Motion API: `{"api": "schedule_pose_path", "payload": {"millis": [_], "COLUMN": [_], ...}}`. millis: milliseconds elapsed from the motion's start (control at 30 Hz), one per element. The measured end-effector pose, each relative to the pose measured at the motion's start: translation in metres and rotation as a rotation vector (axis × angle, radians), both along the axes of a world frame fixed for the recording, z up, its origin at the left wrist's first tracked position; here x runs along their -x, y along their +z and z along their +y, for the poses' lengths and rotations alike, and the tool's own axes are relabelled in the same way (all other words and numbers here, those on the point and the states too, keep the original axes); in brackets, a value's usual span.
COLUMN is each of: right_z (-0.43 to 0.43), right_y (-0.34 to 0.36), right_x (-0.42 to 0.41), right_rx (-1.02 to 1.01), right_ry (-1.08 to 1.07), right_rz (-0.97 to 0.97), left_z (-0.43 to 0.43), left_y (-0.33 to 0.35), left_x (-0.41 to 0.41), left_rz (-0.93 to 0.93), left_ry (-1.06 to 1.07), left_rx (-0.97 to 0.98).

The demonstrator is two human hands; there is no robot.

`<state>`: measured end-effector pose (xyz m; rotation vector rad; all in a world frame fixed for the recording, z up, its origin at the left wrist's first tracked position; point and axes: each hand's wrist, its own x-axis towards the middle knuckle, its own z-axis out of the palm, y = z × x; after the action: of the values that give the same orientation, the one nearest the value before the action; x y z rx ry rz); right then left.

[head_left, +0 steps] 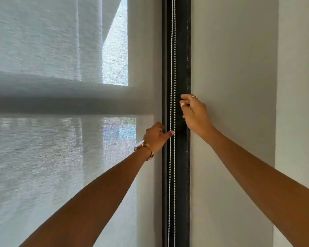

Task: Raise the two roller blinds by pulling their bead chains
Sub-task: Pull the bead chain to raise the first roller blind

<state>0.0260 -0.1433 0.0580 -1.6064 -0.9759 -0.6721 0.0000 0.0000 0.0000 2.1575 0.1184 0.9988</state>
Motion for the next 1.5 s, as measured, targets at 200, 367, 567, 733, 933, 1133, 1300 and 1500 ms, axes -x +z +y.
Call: {"api": "schedule_pose_path", "payload": {"millis": [200,367,567,733,933,1133,1300,1500], "right_z": [0.006,0.004,0.003,0.007,0.015,0.028,0.018,-0.002], "right_y": [0.006,0.010,0.037,0.057,0.088,0.133,0.163,0.179], "right_x": [0.000,0.001,-0.004,-0.010,-0.010,0.002,0.021,0.034], "right_rx": [0.036,0.062,0.023,-0.011,-0.140,-0.185,-0.299,-0.195], "right_ry": [-0.028,-0.065,-0.083,-0.001,0.186,0.358,0.518,0.459], "right_rz": [0.018,0.046,0.057,0.149,0.293,0.374,0.440,0.484], "left_z": [0.000,0.002,-0.012,-0.026,-0.045,-0.053,-0.069,-0.073], "left_y": [-0.005,-0.012,0.053,0.113,0.092,0.075,0.054,-0.029], "left_x": [-0.030,-0.031,-0.016,-0.002,-0.008,-0.021,-0.009,-0.004], "left_rz": [0.032,-0.050,-0.209,-0.336,-0.562,-0.693,-0.625,-0.389], "left_ry": [0.096,0.074,-0.319,-0.348,-0.296,-0.232,-0.248,-0.333], "left_rx": [-0.110,0.012,0.413,0.361,0.208,0.183,0.139,0.238]}}
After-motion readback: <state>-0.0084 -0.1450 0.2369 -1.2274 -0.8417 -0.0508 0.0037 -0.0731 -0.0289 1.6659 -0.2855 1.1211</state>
